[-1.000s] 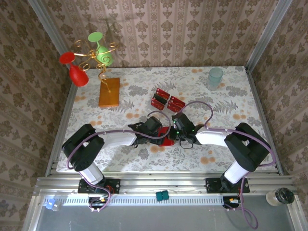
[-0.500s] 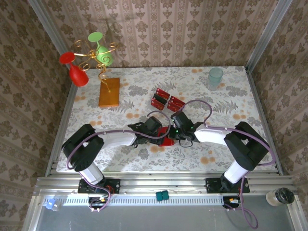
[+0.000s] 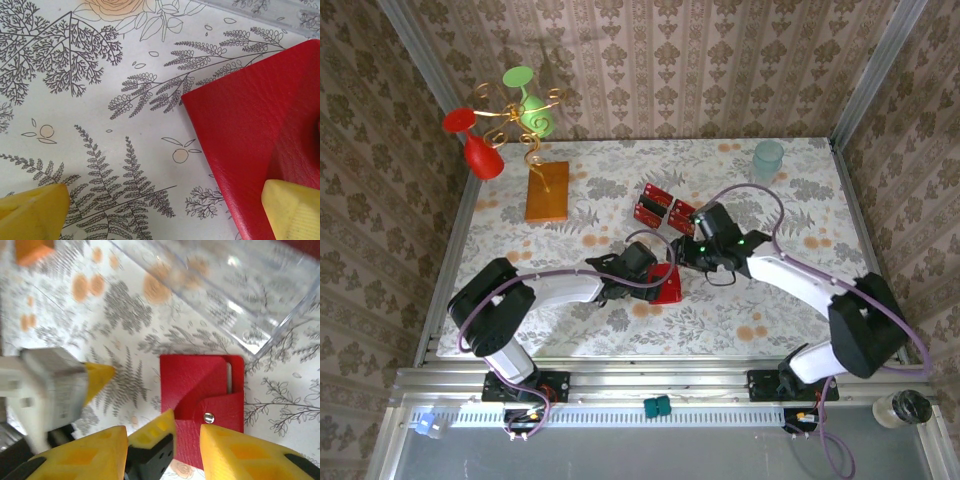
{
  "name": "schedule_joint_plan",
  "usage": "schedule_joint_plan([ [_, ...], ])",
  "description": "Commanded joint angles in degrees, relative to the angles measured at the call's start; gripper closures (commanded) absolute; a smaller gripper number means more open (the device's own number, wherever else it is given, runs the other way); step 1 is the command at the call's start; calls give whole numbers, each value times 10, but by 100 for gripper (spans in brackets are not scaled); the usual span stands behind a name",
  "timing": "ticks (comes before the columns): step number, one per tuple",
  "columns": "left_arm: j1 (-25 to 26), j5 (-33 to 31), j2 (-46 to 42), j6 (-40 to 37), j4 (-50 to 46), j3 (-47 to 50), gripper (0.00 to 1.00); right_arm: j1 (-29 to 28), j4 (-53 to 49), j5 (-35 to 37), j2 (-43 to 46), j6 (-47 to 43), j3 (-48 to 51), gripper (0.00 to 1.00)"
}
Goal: Put the credit cards into the card holder
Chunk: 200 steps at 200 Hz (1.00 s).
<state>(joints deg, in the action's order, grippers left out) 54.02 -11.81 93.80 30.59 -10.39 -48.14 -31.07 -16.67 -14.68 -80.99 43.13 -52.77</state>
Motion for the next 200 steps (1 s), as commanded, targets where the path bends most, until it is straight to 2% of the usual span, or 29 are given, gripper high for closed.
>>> schedule_joint_plan([
  [1, 0, 0, -37, -17, -26, -18, 0, 24, -44, -7, 55, -17, 20, 51],
  [24, -10, -8, -88, -29, -46, -28, 0, 49, -47, -2, 120, -32, 66, 41],
  [33, -15, -11, -114, -33, -54, -30, 0, 57, -57, 7, 149, -42, 81, 33],
  [40, -21, -13, -137, -36, -57, -30, 0, 63, -64, 14, 173, -51, 93, 20],
  [54, -36, -18, -183, -39, -61, -23, 0, 73, -83, 39, 222, -66, 113, 14],
  [57, -39, -20, -196, -39, -62, -20, 0, 76, -88, 46, 233, -69, 117, 3],
  [60, -43, -22, -207, -40, -61, -18, 0, 77, -93, 56, 244, -71, 120, 0],
  [86, -82, -52, -300, -42, -62, 16, 0, 85, -130, 147, 339, -87, 148, 0],
  [112, -120, -110, -390, -48, -66, 63, 0, 86, -138, 291, 418, -83, 184, 0],
  [136, -141, -187, -465, -110, -32, 122, 0, 85, -115, 423, 469, -69, 221, 0],
  [154, -167, -234, -503, -161, 3, 161, 0, 86, -44, 501, 498, -76, 267, 0],
  [183, -219, -258, -517, -265, 102, 215, 0, 99, 47, 607, 467, -109, 297, 0],
  [200, -259, -259, -498, -307, 162, 237, 0, 122, 101, 613, 407, -141, 293, 0],
])
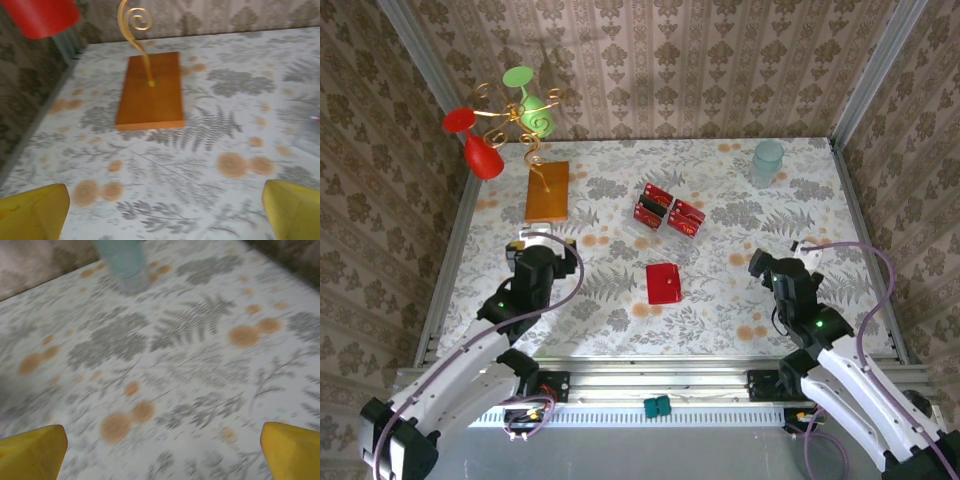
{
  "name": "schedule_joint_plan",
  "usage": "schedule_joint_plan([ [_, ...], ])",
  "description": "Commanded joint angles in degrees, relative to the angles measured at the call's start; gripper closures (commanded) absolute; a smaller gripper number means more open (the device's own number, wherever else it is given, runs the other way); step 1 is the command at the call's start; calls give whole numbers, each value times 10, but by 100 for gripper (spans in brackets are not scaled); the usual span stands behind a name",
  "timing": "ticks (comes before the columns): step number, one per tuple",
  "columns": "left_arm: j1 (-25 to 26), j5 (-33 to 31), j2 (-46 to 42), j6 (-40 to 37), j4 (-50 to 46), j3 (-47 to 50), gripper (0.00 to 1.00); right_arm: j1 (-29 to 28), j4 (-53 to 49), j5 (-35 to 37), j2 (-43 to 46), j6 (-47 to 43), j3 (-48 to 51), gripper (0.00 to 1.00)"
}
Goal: Put the credit cards into the card holder
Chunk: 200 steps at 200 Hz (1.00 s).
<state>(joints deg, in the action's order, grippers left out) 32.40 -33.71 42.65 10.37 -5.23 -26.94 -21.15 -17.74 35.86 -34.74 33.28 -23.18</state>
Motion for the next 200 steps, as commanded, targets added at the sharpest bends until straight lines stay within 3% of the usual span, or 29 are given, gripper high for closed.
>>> schedule_joint_plan([
  [1, -45, -39, 16, -106, 112, 25, 0, 25, 114, 108, -60, -44, -4, 0],
  [45, -161, 16, 87, -122, 169, 22, 0, 85, 172, 85, -230, -105, -64, 0],
  [78, -212, 77, 148, -142, 251, 28, 0, 108, 304, 43, -308, -190, -56, 0],
  [124, -224, 139, 281, -152, 451, 79, 0, 156, 514, -82, -416, -265, -15, 0],
  [135, -224, 148, 319, -157, 505, 86, 0, 170, 521, -125, -427, -269, -23, 0],
  [163, -218, 175, 388, -197, 542, 60, 0, 202, 703, -232, -497, -276, 30, 0],
  [178, -220, 171, 434, -213, 627, 74, 0, 204, 781, -260, -542, -289, 47, 0],
  [191, -239, 183, 426, -180, 592, 65, 0, 205, 697, -260, -519, -282, 25, 0],
  [200, -259, 212, 436, -168, 580, 55, 0, 205, 703, -277, -533, -288, 14, 0],
])
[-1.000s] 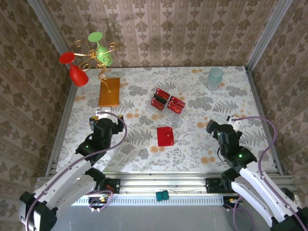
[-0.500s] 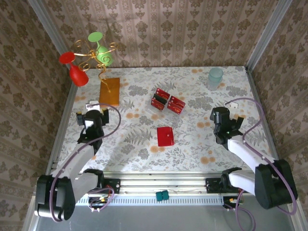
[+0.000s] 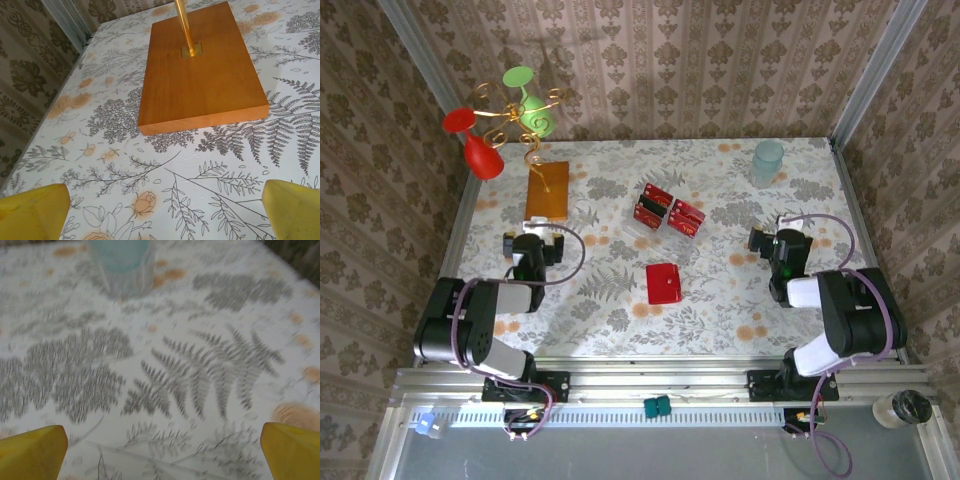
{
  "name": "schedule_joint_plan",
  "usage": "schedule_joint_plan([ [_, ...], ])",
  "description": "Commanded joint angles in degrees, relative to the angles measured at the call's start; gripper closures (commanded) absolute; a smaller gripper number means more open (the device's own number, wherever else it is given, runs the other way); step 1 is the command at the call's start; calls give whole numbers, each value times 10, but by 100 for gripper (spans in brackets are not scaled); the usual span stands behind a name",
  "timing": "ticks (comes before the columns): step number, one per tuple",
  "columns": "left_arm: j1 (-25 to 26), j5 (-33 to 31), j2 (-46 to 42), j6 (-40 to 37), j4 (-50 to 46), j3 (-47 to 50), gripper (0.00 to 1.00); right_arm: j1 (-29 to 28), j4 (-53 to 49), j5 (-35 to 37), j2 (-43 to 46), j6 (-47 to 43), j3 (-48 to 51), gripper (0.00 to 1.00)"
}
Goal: Put the credit cards into the card holder
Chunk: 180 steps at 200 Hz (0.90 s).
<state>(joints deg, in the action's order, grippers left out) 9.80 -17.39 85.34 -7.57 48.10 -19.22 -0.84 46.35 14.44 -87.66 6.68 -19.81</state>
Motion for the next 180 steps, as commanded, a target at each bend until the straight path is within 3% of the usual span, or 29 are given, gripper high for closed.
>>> schedule_joint_plan([
  [1, -36, 50, 11, 14, 47, -23, 0, 2, 62, -64, -5, -23, -20, 0],
  [11, -60, 89, 27, 38, 45, -21, 0, 2, 29, -72, 2, -26, -30, 0],
  [20, -61, 81, 50, 28, 104, -18, 0, 3, 43, -72, -3, -27, -28, 0],
  [28, -65, 93, 31, 46, 28, -32, 0, 2, 33, -73, 1, -26, -30, 0],
  [38, -75, 107, 45, 41, 67, -29, 0, 3, 39, -73, -3, -27, -30, 0],
  [46, -80, 118, 34, 53, 30, -34, 0, 3, 30, -73, -2, -26, -33, 0],
  [180, -82, 118, 40, 47, 53, -29, 0, -16, 34, -39, 0, -38, -31, 0],
])
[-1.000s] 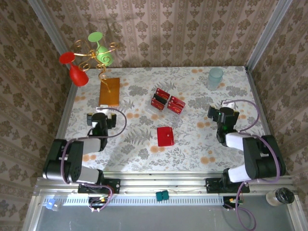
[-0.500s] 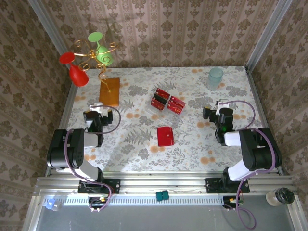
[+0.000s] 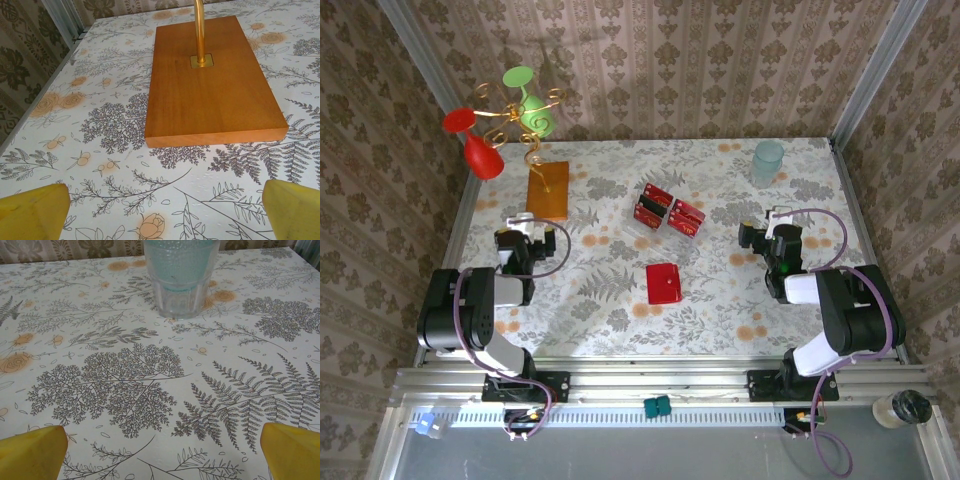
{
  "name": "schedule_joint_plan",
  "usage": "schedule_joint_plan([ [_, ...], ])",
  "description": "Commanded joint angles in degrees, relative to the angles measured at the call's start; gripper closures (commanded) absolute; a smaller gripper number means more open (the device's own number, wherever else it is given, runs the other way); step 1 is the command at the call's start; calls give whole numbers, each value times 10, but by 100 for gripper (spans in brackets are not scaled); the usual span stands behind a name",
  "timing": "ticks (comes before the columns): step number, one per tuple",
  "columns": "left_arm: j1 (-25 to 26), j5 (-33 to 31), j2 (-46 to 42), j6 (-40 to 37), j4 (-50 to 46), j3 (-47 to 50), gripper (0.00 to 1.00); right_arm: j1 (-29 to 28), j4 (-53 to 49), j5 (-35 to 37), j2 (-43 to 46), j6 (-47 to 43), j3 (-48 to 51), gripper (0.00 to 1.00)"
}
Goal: Put the credit cards into the card holder
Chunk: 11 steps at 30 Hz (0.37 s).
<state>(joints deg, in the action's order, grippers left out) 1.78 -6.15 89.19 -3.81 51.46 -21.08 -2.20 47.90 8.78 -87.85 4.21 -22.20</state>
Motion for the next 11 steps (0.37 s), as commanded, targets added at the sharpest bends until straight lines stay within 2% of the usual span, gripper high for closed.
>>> schedule_joint_plan([
  [1, -2, 5, 1, 9, 20, -10, 0, -2, 18, 18, 2, -13, -8, 0],
  [4, 18, -53, 4, 4, 47, 1, 0, -2, 14, 18, -1, -13, -11, 0],
  [11, 20, -49, 3, 1, 43, -1, 0, 5, 18, 1, 3, -10, -6, 0],
])
